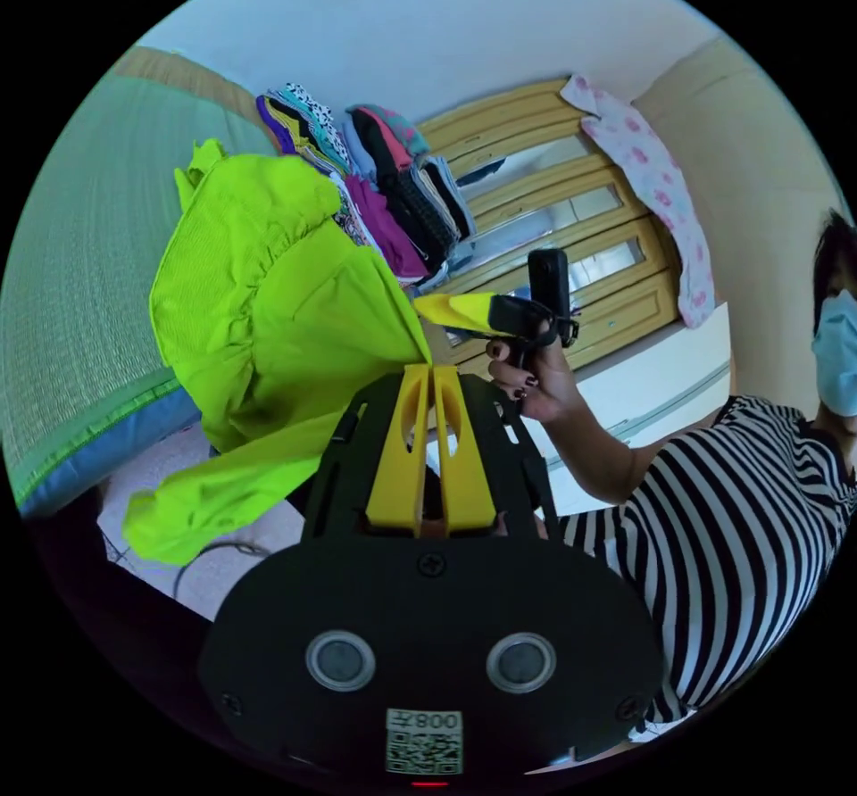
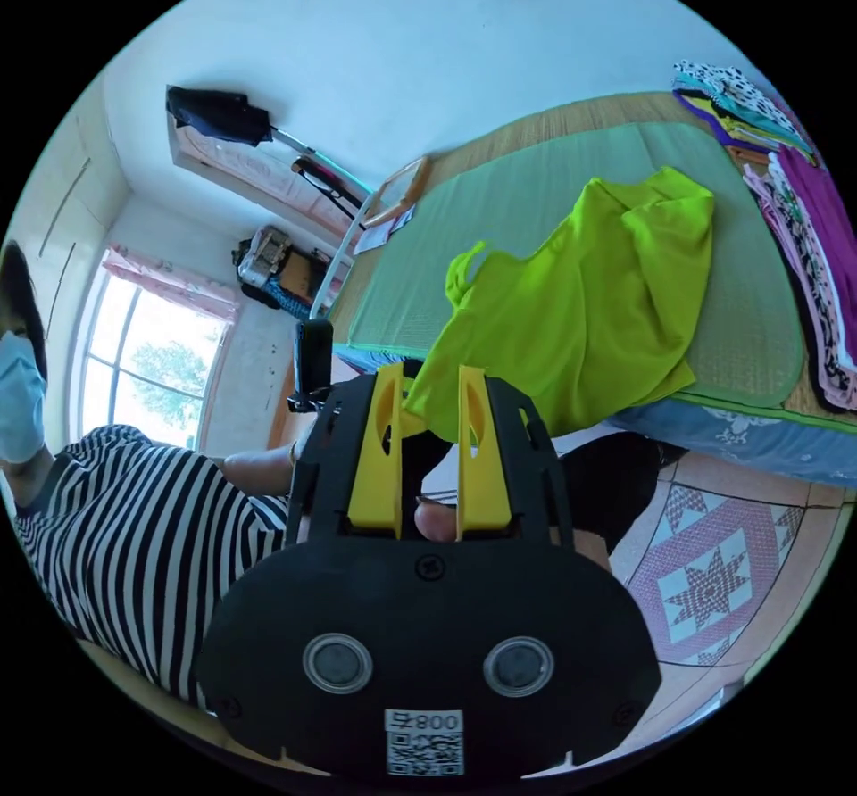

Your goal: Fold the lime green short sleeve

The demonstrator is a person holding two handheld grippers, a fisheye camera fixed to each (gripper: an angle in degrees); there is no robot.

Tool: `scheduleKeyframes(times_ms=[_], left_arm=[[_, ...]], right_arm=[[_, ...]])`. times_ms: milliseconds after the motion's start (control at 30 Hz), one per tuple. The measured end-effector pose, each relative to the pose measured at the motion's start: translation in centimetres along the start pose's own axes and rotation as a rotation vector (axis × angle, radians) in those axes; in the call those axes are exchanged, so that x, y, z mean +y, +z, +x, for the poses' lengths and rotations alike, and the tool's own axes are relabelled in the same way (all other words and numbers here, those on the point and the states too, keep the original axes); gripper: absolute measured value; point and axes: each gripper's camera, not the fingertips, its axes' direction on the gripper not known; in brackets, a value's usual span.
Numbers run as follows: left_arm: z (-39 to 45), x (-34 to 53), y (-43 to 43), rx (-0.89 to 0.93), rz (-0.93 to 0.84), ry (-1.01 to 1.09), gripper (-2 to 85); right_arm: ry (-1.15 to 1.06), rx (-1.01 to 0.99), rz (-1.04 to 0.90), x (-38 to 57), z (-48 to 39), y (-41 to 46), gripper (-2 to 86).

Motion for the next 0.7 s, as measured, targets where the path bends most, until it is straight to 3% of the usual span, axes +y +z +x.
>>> scheduleKeyframes(times_ms=[200,400,600,700], left_arm=[[3.3,0.6,3.5,-0.083,-0.106,0.088,0.5],[5.7,1.3,6.2,-0.102,-0.196,0.129,1.6],[6.0,1.5,3.1,0.014,-0.058,0.088,3.4],[4.9,0.0,1.1,-0.037,0.033,0.048,5.2]], right_arm=[[0.057,0.034,-0.094,-0.6,-0.3,1.5,8.7],[0.104,0.021,-0.176,-0.6,0.4,1.9,2.1],[0.102,-0.002,-0.167,-0.1,0.3,-0.4,0.7],[0.106,-0.014,-0.181,0.2,0.4,-1.1,0.5]])
